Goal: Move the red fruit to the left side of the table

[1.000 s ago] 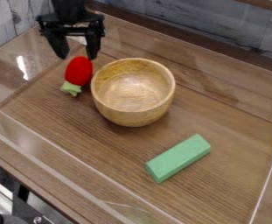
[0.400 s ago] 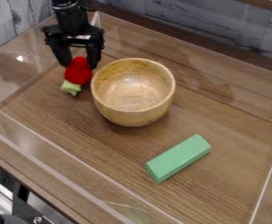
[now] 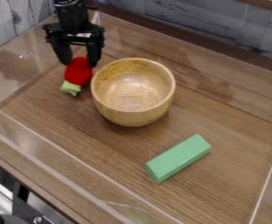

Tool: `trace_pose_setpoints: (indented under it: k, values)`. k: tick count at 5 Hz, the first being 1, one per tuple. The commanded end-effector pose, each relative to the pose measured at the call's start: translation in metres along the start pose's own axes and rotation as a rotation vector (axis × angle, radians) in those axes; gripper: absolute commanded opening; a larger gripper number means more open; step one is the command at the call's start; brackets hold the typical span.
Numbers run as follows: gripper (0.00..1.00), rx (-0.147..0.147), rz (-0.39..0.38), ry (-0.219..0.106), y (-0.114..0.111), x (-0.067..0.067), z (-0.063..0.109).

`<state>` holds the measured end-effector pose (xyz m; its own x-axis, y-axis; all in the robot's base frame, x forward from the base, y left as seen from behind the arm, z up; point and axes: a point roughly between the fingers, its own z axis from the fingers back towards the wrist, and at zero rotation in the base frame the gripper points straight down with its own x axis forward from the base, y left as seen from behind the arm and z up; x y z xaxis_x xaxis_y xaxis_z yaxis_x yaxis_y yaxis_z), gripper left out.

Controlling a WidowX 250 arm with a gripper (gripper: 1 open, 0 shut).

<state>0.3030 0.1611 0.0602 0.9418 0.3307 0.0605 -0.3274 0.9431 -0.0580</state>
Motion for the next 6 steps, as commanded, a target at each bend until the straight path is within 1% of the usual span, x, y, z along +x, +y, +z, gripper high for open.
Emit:
trace_pose_setpoints:
  k: [1, 2, 3, 4, 6]
  values:
    - [1.00, 0.021, 0.001, -0.051, 0.012, 0.013, 0.016]
    - [1.00, 0.025, 0.006, -0.040, 0.017, 0.013, 0.014]
    - [1.00, 0.029, 0.029, -0.033, 0.016, 0.015, 0.008]
    - [1.00, 0.025, 0.050, -0.034, 0.013, 0.015, 0.005]
    - [1.00, -0.012, 0.008, -0.078, 0.002, 0.002, 0.024]
